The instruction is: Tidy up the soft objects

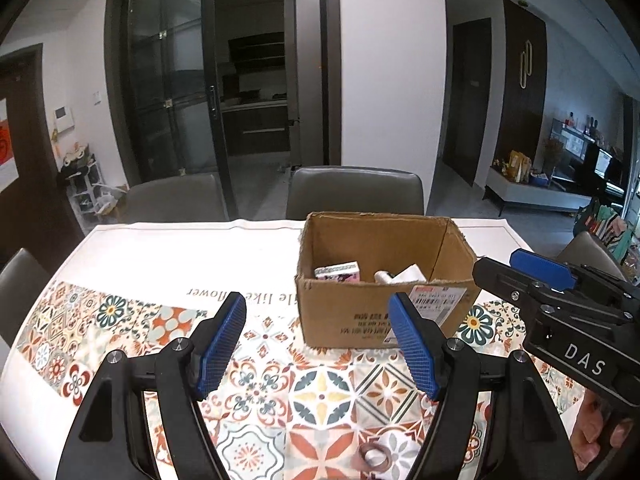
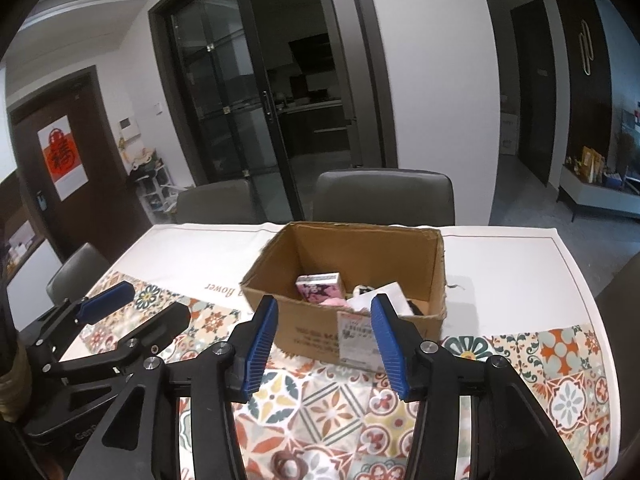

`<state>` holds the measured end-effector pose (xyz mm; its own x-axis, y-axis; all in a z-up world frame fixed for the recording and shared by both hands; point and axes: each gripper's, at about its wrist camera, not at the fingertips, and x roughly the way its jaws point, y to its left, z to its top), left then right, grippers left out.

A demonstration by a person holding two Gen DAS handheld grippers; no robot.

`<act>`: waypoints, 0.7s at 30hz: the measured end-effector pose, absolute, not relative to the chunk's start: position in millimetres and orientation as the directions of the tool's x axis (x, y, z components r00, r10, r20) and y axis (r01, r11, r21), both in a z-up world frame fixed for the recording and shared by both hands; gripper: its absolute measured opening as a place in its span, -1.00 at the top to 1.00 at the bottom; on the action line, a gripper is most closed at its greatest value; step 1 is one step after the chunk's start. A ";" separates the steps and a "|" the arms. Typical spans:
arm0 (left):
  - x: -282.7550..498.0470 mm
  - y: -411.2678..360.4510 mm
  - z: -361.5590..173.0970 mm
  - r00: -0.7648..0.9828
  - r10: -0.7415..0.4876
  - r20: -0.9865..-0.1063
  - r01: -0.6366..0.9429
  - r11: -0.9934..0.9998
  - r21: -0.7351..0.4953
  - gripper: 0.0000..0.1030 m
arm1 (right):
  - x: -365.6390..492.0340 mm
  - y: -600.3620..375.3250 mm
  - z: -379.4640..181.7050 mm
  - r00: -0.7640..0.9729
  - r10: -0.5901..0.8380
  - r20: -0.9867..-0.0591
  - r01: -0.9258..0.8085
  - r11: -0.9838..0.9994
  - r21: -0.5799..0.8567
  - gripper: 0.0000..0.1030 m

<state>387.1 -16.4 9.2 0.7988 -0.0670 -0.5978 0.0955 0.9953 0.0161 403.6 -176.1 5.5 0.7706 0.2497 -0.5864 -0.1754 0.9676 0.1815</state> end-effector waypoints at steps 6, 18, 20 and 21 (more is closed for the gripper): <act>364.6 -8.1 5.8 0.795 -0.034 -0.605 0.061 0.998 0.025 -0.46 | 391.0 -169.2 3.8 0.758 0.283 -0.587 -0.214 0.959 0.186 0.03; 322.3 -10.3 -20.0 0.757 0.000 -0.653 0.023 0.999 0.026 -0.47 | 365.9 -165.5 -10.7 0.721 0.336 -0.606 -0.282 0.941 0.186 0.03; 315.6 -10.9 -25.5 0.751 -0.001 -0.660 0.020 1.000 0.022 -0.49 | 362.8 -165.8 -14.6 0.713 0.343 -0.611 -0.294 0.938 0.184 0.03; 311.3 -11.6 -29.0 0.749 0.002 -0.663 0.019 1.000 0.024 -0.50 | 361.1 -165.5 -17.1 0.707 0.350 -0.615 -0.302 0.935 0.184 0.03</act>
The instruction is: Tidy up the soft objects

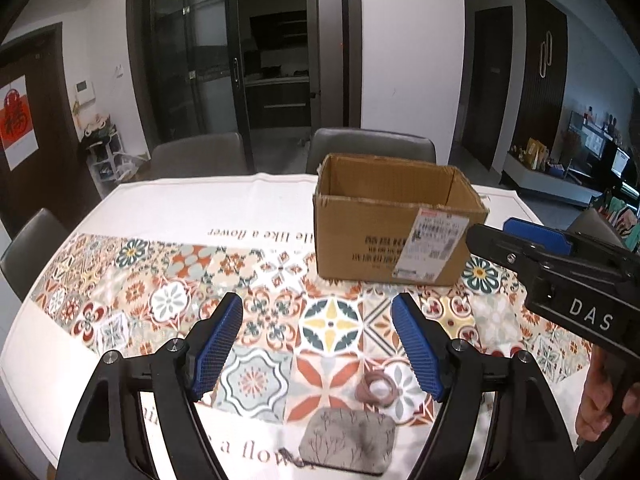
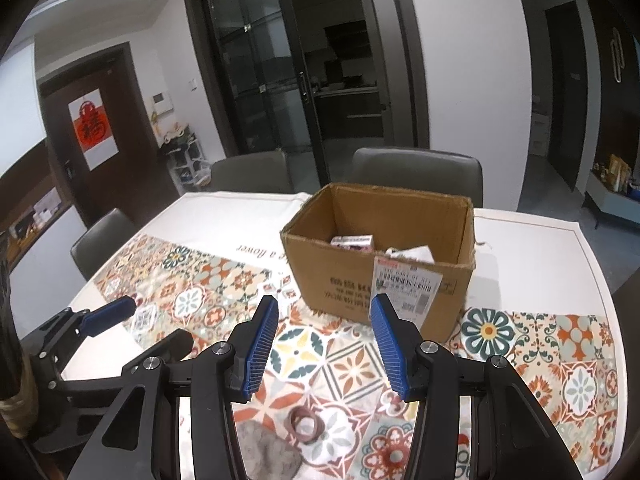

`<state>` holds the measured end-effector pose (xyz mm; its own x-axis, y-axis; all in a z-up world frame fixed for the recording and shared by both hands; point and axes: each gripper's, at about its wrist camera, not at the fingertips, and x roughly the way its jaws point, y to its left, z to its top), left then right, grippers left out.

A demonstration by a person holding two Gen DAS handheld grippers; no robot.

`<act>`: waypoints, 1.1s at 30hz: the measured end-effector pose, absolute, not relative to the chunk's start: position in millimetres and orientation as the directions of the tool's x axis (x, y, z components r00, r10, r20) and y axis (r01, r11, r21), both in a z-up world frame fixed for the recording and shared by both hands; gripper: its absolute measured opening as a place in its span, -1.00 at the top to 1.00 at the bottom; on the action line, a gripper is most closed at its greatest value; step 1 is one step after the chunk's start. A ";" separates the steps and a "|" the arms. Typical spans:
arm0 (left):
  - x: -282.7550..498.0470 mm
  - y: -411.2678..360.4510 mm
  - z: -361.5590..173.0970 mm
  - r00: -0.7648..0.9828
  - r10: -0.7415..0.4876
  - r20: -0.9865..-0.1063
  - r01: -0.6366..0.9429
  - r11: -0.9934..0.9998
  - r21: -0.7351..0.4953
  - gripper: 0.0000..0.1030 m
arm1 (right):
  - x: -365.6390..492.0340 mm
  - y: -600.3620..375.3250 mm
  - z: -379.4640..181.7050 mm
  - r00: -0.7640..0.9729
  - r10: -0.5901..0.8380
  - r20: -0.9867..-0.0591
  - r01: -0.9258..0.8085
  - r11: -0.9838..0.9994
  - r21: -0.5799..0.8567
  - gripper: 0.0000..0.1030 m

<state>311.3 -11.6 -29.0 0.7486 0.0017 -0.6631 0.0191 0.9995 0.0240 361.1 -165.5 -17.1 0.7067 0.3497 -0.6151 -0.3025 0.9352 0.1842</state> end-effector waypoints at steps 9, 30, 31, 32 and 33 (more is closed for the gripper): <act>284.8 -17.4 -46.2 0.735 -0.001 -0.679 0.023 0.999 0.023 -0.62 | 345.8 -162.4 -36.3 0.659 0.398 -0.638 -0.375 0.909 0.180 0.03; 264.0 -29.0 -111.5 0.632 -0.065 -0.772 0.093 0.996 -0.008 -0.84 | 333.3 -153.8 -91.3 0.541 0.421 -0.728 -0.453 0.875 0.170 -0.24; 264.3 -29.4 -114.6 0.627 -0.068 -0.776 0.096 0.995 -0.011 -0.85 | 333.8 -153.4 -94.9 0.534 0.423 -0.732 -0.455 0.873 0.172 -0.25; 265.0 -29.2 -117.7 0.622 -0.070 -0.780 0.096 0.995 -0.012 -0.86 | 334.3 -153.4 -97.0 0.528 0.426 -0.735 -0.459 0.871 0.175 -0.25; 265.4 -29.0 -121.0 0.616 -0.071 -0.785 0.096 0.995 -0.015 -0.87 | 335.1 -152.4 -100.9 0.520 0.426 -0.740 -0.464 0.869 0.175 -0.25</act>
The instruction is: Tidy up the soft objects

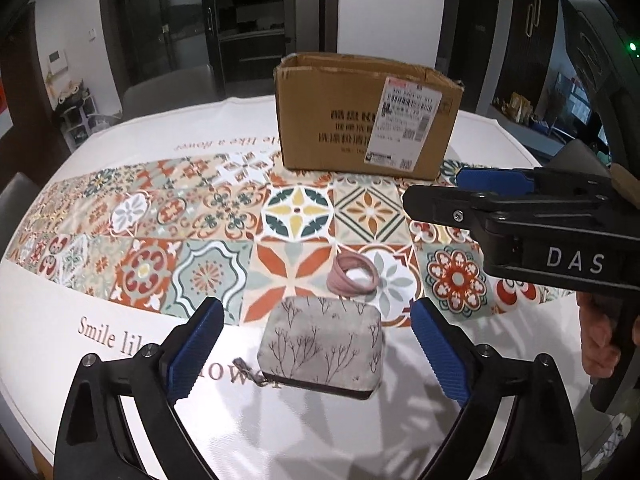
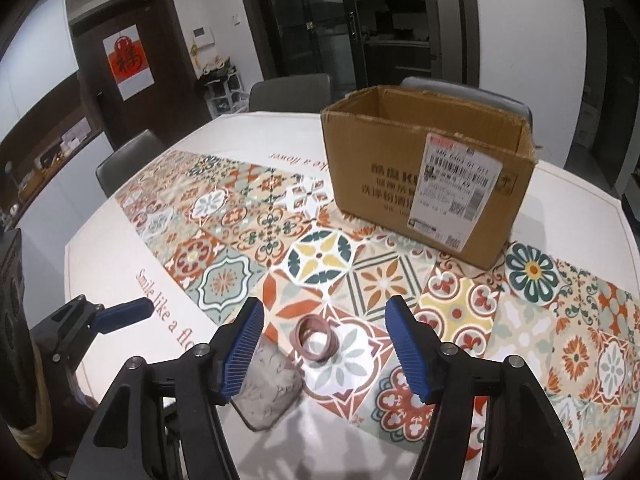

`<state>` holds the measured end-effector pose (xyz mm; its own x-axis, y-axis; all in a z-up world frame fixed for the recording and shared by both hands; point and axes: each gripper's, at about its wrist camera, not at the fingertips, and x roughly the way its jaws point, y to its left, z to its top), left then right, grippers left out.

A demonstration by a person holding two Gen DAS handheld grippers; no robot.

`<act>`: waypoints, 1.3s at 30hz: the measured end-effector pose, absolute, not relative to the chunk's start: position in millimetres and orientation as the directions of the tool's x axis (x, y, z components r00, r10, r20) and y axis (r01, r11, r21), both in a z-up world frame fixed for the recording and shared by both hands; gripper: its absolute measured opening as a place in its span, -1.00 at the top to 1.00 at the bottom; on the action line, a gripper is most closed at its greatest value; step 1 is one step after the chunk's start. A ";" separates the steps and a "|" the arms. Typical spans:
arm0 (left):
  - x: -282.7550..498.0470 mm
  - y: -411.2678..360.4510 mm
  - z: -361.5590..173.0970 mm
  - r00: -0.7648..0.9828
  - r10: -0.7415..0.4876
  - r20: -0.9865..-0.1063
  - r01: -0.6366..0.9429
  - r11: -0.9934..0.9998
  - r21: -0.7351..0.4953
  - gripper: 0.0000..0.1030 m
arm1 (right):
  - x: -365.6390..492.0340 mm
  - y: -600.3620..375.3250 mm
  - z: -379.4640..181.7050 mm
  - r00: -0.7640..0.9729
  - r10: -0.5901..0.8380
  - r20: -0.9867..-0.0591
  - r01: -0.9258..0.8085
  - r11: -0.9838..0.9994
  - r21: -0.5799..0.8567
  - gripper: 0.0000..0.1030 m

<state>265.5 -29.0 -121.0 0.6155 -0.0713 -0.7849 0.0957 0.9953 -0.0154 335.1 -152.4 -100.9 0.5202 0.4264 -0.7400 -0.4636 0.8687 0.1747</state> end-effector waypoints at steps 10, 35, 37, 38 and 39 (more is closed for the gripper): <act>277.8 -30.0 -151.8 0.541 -0.109 -0.834 0.124 0.991 -0.049 -0.90 | 346.5 -143.8 -136.2 0.425 0.421 -0.801 -0.491 0.851 0.187 -0.25; 299.7 -24.9 -201.9 0.445 -0.129 -0.886 0.150 0.986 -0.068 -0.89 | 376.9 -100.1 -200.9 0.231 0.413 -0.881 -0.550 0.802 0.232 -0.25; 300.9 -23.1 -204.4 0.443 -0.133 -0.887 0.138 0.987 -0.079 -0.89 | 377.6 -99.1 -203.0 0.231 0.407 -0.883 -0.551 0.803 0.226 -0.25; 301.5 -22.6 -205.3 0.443 -0.134 -0.887 0.134 0.988 -0.082 -0.89 | 378.3 -98.3 -204.4 0.234 0.399 -0.886 -0.549 0.807 0.219 -0.25; 302.1 -22.3 -206.3 0.442 -0.135 -0.887 0.132 0.988 -0.085 -0.89 | 379.2 -98.7 -205.4 0.233 0.398 -0.887 -0.547 0.808 0.218 -0.25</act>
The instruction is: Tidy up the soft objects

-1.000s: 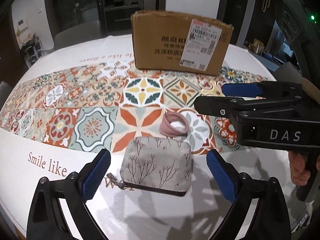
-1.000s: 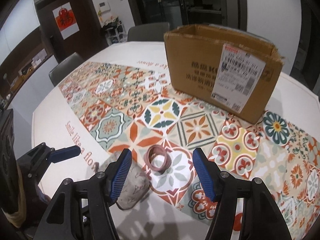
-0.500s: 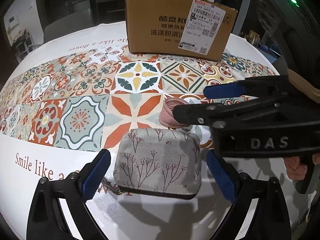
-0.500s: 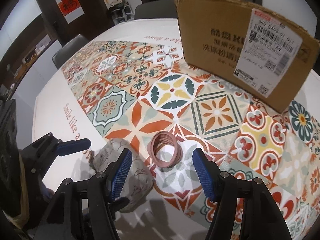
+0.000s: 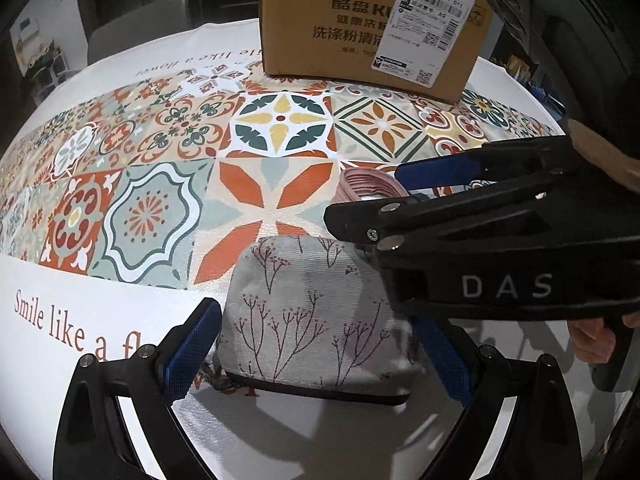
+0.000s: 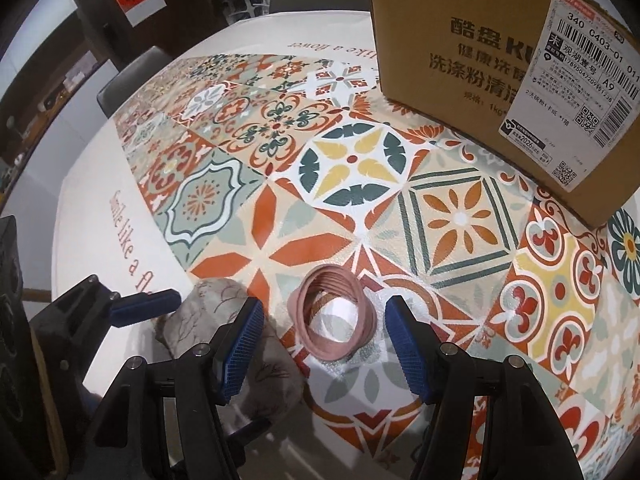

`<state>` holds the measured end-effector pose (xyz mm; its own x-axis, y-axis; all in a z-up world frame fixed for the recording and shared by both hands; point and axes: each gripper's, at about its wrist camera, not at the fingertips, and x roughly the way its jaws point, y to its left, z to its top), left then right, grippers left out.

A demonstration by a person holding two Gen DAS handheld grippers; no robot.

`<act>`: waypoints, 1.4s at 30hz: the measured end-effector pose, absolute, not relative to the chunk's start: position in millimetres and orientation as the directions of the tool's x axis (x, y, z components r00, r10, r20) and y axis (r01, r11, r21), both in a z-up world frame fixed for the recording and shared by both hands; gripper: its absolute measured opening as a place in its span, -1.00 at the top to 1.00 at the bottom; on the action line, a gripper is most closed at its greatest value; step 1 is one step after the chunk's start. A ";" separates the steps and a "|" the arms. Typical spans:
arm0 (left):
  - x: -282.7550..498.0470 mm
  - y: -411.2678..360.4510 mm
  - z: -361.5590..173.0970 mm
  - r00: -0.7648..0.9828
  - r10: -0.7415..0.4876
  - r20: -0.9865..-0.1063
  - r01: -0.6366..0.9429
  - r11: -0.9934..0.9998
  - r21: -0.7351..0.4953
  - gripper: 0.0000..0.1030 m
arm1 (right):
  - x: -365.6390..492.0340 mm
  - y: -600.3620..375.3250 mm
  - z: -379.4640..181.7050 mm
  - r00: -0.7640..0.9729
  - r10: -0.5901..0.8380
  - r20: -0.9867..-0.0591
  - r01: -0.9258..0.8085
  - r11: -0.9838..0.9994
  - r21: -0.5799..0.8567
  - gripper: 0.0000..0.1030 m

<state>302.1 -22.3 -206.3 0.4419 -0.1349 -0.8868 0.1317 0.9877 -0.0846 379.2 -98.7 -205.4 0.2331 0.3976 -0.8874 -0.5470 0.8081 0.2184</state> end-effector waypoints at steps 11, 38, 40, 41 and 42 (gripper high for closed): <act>306.2 -21.9 -213.5 0.440 -0.134 -0.888 0.128 0.988 -0.086 -0.92 | 380.7 -96.5 -210.9 0.267 0.342 -0.901 -0.543 0.825 0.153 0.19; 289.6 -39.4 -203.9 0.497 -0.114 -0.860 0.169 0.985 -0.034 -0.07 | 341.8 -158.0 -200.2 0.310 0.313 -0.898 -0.304 0.927 0.218 0.71; 287.4 -40.6 -201.6 0.501 -0.117 -0.858 0.172 0.984 -0.034 0.04 | 337.1 -161.1 -197.9 0.314 0.312 -0.897 -0.291 0.931 0.222 0.71; 286.5 -41.0 -200.5 0.502 -0.120 -0.856 0.172 0.984 -0.037 0.10 | 334.9 -162.2 -196.4 0.317 0.311 -0.896 -0.286 0.932 0.222 0.71; 285.9 -40.8 -199.5 0.501 -0.127 -0.856 0.172 0.984 -0.045 0.12 | 332.1 -163.5 -194.1 0.324 0.308 -0.895 -0.282 0.934 0.219 0.71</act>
<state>285.9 -40.8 -199.5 0.5014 -0.1267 -0.8559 0.1723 0.9840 -0.0447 332.1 -163.5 -194.1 0.3237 0.3081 -0.8946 -0.2824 0.9339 0.2194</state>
